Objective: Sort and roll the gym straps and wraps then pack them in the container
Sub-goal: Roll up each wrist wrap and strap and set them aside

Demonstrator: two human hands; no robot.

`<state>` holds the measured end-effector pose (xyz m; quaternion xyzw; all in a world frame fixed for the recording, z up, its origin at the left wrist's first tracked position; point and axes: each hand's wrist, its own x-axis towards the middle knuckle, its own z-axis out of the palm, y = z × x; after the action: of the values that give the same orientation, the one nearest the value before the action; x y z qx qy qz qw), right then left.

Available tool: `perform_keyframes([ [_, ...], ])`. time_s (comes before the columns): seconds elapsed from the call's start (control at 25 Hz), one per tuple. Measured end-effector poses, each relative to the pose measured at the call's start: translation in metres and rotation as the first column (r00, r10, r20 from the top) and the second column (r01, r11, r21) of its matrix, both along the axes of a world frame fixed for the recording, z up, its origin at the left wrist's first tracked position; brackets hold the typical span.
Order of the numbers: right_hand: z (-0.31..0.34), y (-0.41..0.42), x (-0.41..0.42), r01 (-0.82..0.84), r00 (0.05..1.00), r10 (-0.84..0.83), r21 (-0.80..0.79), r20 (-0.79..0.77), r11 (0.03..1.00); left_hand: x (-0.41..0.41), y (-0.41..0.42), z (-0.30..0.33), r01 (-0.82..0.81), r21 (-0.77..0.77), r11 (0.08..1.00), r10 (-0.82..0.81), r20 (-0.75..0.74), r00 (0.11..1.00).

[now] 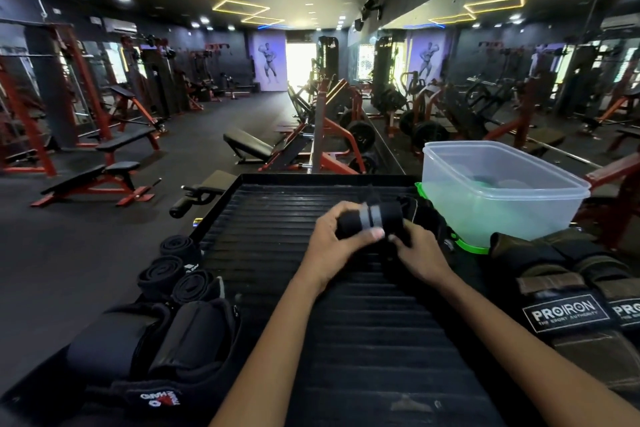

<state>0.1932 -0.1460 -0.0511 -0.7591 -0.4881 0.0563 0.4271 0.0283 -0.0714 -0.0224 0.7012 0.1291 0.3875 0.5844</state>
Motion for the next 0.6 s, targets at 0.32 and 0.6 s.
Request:
perform_keyframes([
  [0.32,0.002,-0.002,0.022,-0.046,0.945,0.071,0.086,-0.320,0.995,0.004,-0.008,-0.019,0.173,0.765,0.621,0.422,-0.512,0.748],
  [0.6,-0.008,0.000,0.009,-0.123,0.976,0.113,-0.045,-0.185,0.991,0.008,-0.016,-0.015,0.361,0.647,0.671,0.143,-0.592,0.793],
])
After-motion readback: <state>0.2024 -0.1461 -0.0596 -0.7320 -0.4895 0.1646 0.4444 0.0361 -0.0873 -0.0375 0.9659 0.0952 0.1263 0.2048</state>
